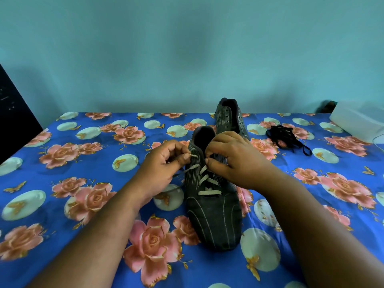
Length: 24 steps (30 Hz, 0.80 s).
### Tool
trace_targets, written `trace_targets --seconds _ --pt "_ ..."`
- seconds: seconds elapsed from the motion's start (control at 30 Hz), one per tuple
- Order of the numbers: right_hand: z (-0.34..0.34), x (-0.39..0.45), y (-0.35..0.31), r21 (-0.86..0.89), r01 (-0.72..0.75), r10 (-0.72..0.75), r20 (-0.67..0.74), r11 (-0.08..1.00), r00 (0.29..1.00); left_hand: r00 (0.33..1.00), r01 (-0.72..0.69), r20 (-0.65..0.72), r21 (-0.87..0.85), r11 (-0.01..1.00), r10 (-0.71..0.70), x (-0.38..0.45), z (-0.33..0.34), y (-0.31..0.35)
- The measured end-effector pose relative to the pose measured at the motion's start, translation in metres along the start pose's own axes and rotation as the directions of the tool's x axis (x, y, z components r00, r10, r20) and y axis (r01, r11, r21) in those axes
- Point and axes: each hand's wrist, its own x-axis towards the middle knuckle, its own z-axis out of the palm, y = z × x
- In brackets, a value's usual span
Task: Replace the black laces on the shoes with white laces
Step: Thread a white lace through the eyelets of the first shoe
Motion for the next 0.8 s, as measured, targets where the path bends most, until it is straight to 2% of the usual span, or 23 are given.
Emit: trace_targets --seconds 0.1,0.2,0.33,0.47,0.6,0.7,0.8 --pt "0.004 0.001 -0.005 0.046 -0.051 0.053 -0.038 0.998 0.998 0.994 0.113 0.016 -0.064 0.991 -0.112 0.001 -0.002 0.002" --pt "0.01 0.003 -0.006 0.136 -0.099 0.109 -0.068 0.986 0.992 0.978 0.204 -0.039 -0.044 0.978 -0.205 0.002 -0.002 0.006" --pt "0.012 0.004 -0.006 0.171 -0.14 0.151 -0.052 0.975 0.987 0.978 0.207 -0.008 0.066 0.976 -0.207 0.002 0.0 0.01" --pt "0.013 0.004 -0.004 0.197 -0.165 0.172 -0.014 0.966 0.985 0.975 0.219 -0.022 -0.03 0.975 -0.219 0.001 0.002 0.015" --pt "0.015 0.004 -0.002 0.283 -0.144 0.16 -0.034 0.948 0.987 0.991 0.124 -0.053 0.003 0.992 -0.124 0.001 -0.001 0.014" --pt "0.014 0.005 -0.003 0.295 -0.157 0.177 -0.041 0.942 0.983 0.998 0.022 -0.057 0.142 0.99 -0.014 0.001 -0.007 0.014" --pt "0.013 0.005 -0.003 0.261 -0.118 0.142 -0.074 0.958 0.987 0.99 -0.123 -0.036 0.304 0.945 0.14 0.0 -0.009 0.014"
